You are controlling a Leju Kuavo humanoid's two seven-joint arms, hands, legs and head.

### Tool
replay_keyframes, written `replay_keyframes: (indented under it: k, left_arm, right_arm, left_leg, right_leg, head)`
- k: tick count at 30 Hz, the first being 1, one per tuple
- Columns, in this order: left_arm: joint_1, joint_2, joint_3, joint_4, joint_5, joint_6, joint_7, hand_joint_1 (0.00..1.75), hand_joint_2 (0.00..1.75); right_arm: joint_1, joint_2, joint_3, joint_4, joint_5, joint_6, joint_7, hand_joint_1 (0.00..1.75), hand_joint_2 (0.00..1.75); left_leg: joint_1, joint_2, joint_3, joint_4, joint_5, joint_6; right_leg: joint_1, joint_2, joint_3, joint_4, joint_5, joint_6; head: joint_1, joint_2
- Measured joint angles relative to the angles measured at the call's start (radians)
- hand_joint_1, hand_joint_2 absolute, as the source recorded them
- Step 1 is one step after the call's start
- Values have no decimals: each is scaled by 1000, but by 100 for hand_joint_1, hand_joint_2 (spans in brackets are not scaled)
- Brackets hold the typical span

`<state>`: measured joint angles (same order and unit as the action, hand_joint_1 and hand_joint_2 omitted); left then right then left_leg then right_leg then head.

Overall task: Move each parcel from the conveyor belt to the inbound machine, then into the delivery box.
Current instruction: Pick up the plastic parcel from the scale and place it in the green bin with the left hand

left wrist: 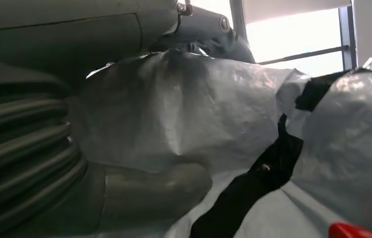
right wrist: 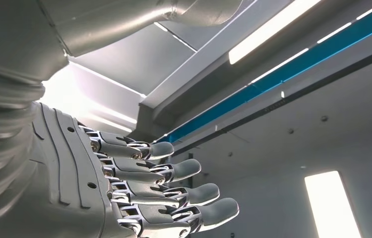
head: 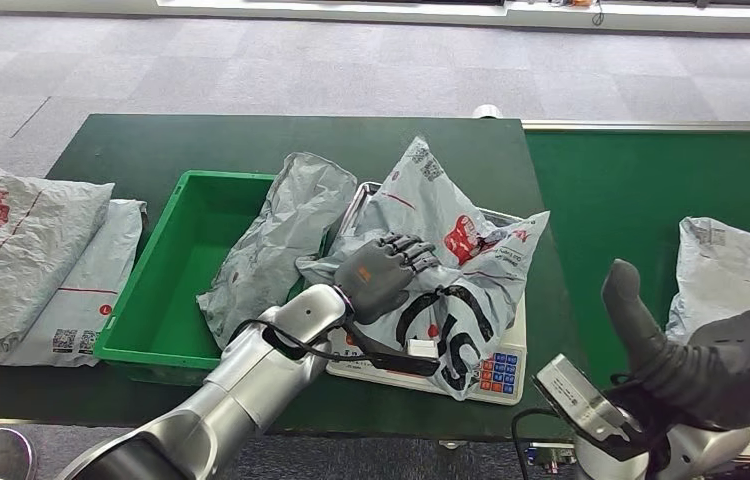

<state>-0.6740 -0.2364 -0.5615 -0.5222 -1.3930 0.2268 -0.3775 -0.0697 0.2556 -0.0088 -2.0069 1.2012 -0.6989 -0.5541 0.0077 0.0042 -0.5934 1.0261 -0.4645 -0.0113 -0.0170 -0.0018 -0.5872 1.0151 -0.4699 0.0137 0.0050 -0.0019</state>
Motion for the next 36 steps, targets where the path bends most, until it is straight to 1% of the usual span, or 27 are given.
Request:
replay_keyframes:
  k: [8,17,19,20,23,25,27,34,36]
  left_arm:
    - [-19,0,-20,36,15,-11,-5,175,175]
    - [-31,4,-20,41,36,57,33,175,175]
    - [-32,8,-20,37,37,89,46,175,175]
    - [-33,11,-20,31,38,120,59,175,175]
    - [-38,29,-20,-15,39,264,125,175,175]
    - [-48,45,-19,-57,39,336,162,175,175]
    - [-57,57,-18,-89,39,360,175,175,175]
    - [-60,79,-18,-144,35,365,184,175,175]
    - [-58,90,-14,-173,24,376,207,175,175]
  right_arm:
    - [0,0,0,-1,14,0,22,0,175]
    - [0,0,0,-2,26,0,37,0,175]
    - [1,0,0,-3,25,0,37,0,175]
    - [1,0,-1,-4,26,0,38,0,175]
    - [3,0,-3,-15,33,0,48,0,175]
    - [4,0,-5,-22,37,0,54,0,175]
    - [5,0,-7,-27,38,0,56,0,175]
    - [6,0,-10,-36,40,0,57,0,175]
    - [6,0,-10,-36,44,0,62,0,175]
  left_leg:
    - [0,0,0,0,0,0]
    - [0,0,0,0,0,0]
    - [0,0,0,0,0,0]
    - [0,0,0,0,0,0]
    - [0,0,0,0,0,0]
    - [0,0,0,0,0,0]
    - [0,0,0,0,0,0]
    - [0,0,0,0,0,0]
    - [0,0,0,0,0,0]
  right_leg:
    - [0,0,0,0,0,0]
    - [0,0,0,0,0,0]
    - [0,0,0,0,0,0]
    - [0,0,0,0,0,0]
    - [0,0,0,0,0,0]
    - [0,0,0,0,0,0]
    - [0,0,0,0,0,0]
    - [0,0,0,0,0,0]
    - [0,0,0,0,0,0]
  head:
    - [0,0]
    - [0,0]
    - [0,0]
    - [0,0]
    - [0,0]
    - [0,0]
    - [0,0]
    - [0,0]
    - [0,0]
